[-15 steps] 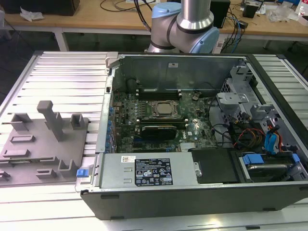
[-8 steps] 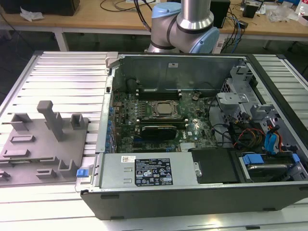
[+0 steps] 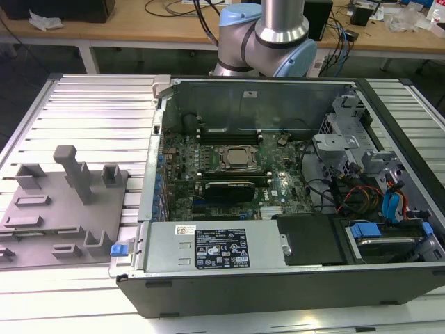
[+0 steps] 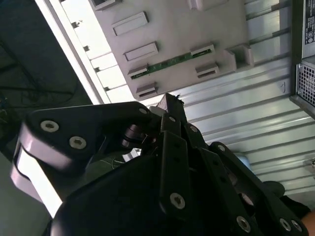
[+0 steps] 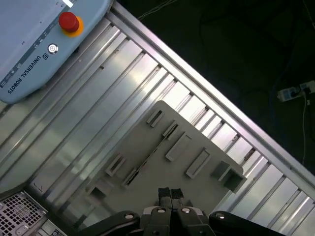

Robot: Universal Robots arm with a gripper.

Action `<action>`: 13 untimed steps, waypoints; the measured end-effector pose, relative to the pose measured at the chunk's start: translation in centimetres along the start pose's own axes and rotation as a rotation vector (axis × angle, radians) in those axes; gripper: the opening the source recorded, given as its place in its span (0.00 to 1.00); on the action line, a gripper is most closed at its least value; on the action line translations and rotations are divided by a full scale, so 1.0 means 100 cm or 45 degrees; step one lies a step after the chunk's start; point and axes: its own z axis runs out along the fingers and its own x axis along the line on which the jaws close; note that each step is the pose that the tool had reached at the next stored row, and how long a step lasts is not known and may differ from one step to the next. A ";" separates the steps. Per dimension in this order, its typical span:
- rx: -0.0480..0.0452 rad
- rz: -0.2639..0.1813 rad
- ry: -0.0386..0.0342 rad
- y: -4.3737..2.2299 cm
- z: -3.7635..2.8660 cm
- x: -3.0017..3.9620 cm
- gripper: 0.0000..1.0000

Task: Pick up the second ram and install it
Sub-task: 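Pick up the second ram and move it above second insertion slot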

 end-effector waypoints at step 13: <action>-0.015 0.174 0.0134 0.0000 0.0000 0.0000 0.11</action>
